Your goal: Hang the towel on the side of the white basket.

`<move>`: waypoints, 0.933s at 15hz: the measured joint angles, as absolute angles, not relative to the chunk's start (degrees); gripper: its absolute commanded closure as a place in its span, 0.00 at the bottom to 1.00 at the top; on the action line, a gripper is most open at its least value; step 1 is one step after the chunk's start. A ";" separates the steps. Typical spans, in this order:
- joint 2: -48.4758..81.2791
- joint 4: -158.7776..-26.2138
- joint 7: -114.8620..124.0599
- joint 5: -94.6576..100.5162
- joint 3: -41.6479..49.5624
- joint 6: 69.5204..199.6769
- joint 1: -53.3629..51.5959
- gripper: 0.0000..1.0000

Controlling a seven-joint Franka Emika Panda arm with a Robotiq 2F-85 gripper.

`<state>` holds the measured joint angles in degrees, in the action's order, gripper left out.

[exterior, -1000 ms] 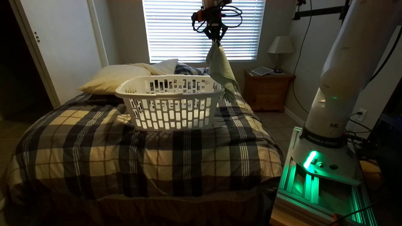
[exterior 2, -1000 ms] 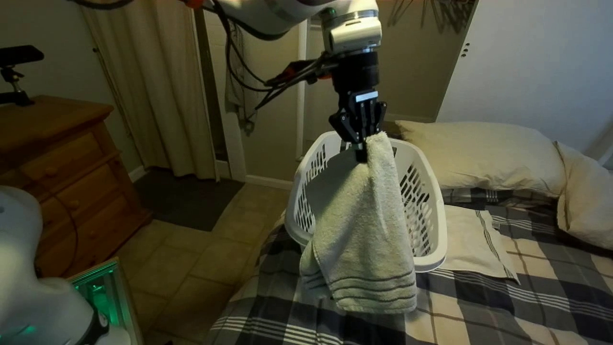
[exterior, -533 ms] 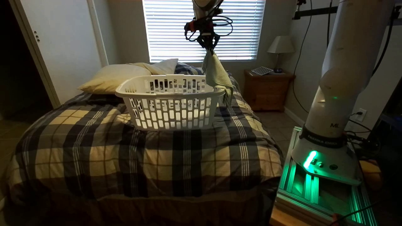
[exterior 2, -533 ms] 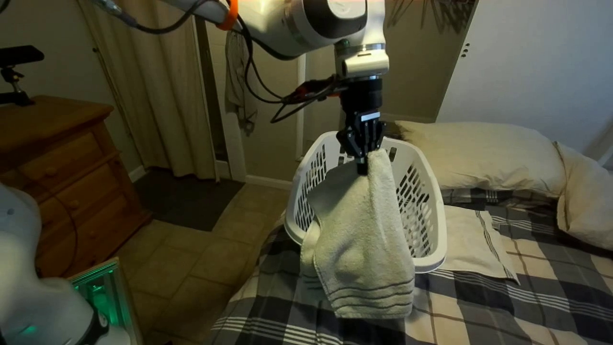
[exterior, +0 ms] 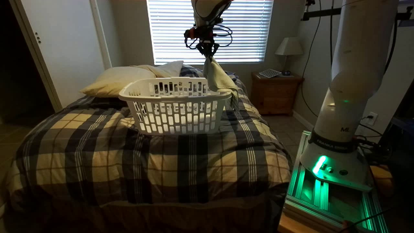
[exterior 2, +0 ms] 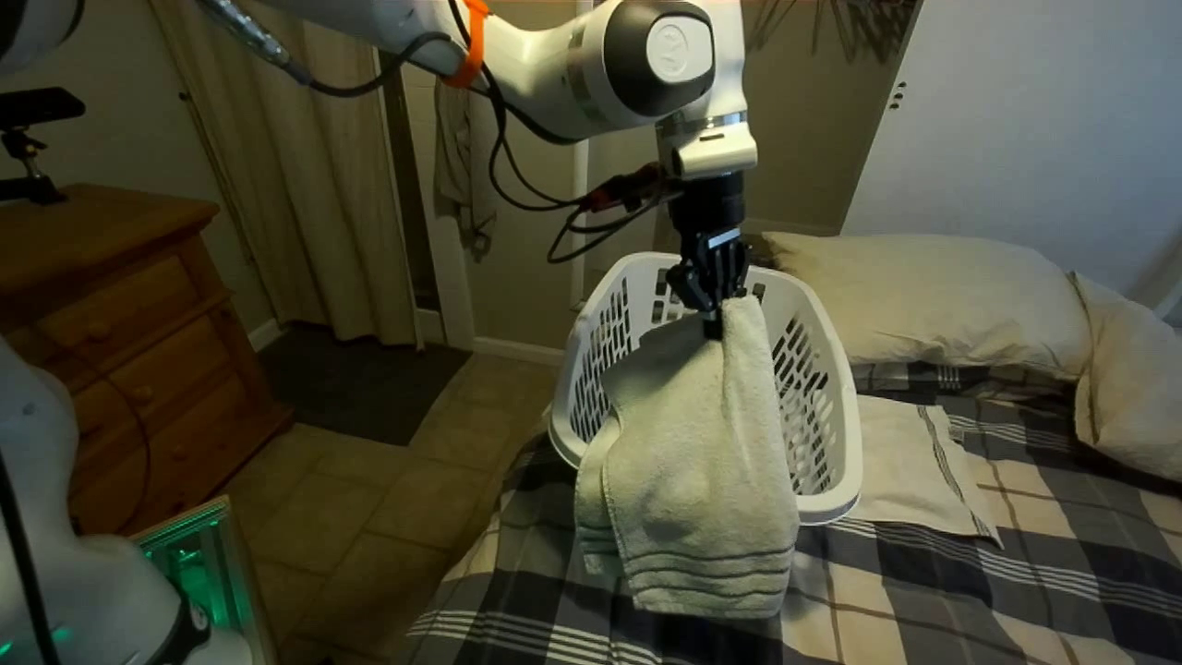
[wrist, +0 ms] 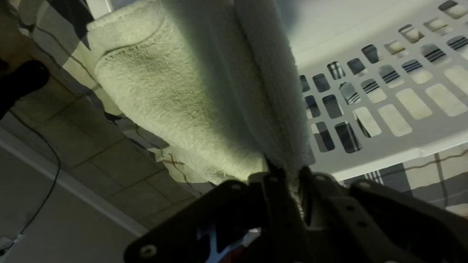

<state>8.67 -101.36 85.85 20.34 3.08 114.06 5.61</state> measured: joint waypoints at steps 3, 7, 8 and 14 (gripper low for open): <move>9.32 -101.53 85.77 19.17 3.17 117.30 5.38 0.65; 10.46 -101.69 84.93 18.13 3.22 117.84 4.95 0.43; 10.77 -101.71 84.80 18.07 3.23 118.14 4.86 0.37; 11.47 -101.82 80.34 17.59 3.24 119.08 4.62 0.00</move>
<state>11.47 -101.82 80.34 17.59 3.24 119.08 4.62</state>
